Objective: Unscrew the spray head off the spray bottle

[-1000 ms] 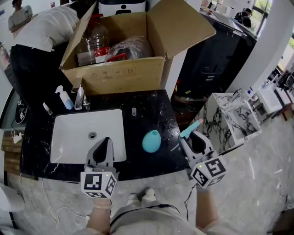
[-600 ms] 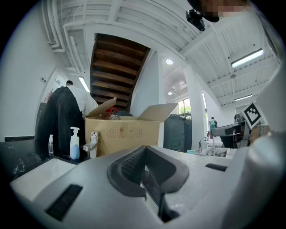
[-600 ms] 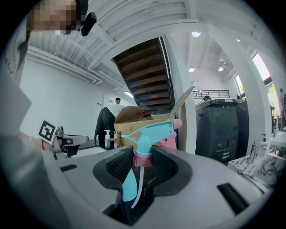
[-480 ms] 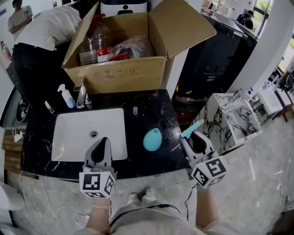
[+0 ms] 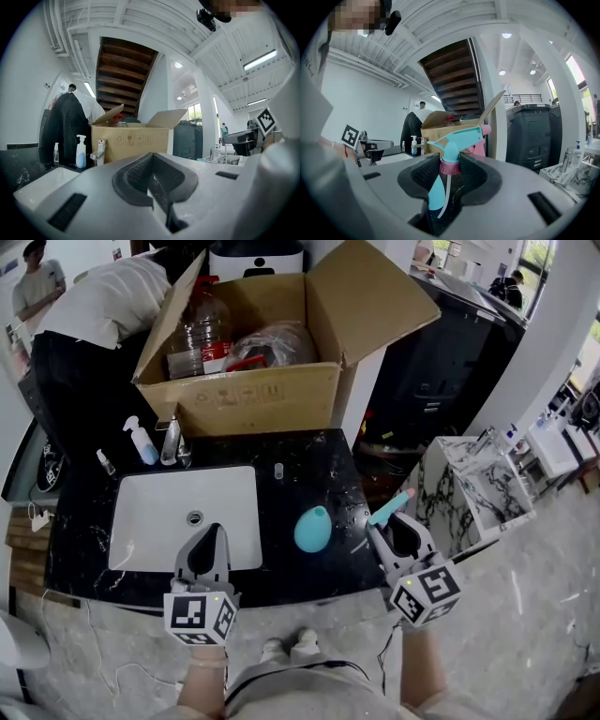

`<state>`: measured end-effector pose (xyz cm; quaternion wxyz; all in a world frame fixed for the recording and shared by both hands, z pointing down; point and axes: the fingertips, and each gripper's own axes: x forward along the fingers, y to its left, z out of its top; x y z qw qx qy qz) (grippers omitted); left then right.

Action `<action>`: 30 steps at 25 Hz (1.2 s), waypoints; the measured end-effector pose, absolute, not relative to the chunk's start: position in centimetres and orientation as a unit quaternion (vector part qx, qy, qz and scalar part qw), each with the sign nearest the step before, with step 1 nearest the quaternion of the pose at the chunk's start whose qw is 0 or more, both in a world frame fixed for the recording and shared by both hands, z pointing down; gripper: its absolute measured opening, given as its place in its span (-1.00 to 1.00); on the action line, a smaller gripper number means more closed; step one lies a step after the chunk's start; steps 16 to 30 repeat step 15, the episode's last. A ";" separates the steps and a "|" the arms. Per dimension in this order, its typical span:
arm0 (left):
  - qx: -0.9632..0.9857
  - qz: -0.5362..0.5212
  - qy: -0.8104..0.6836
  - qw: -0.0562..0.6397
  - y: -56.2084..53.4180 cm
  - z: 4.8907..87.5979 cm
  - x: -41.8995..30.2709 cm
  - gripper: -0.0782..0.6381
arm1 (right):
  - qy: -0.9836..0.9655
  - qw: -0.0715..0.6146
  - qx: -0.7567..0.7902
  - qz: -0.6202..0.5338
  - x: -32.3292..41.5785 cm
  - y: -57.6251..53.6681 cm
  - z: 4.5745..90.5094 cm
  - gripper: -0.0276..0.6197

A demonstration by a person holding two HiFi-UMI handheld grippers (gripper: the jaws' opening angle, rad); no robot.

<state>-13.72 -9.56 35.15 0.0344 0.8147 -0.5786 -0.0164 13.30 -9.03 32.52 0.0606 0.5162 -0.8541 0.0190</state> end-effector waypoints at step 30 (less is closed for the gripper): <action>0.814 -0.012 -0.579 0.044 -9.5 35.8 -13.4 -0.77 | -0.852 0.067 0.518 0.028 13.9 -8.9 33.2 -0.48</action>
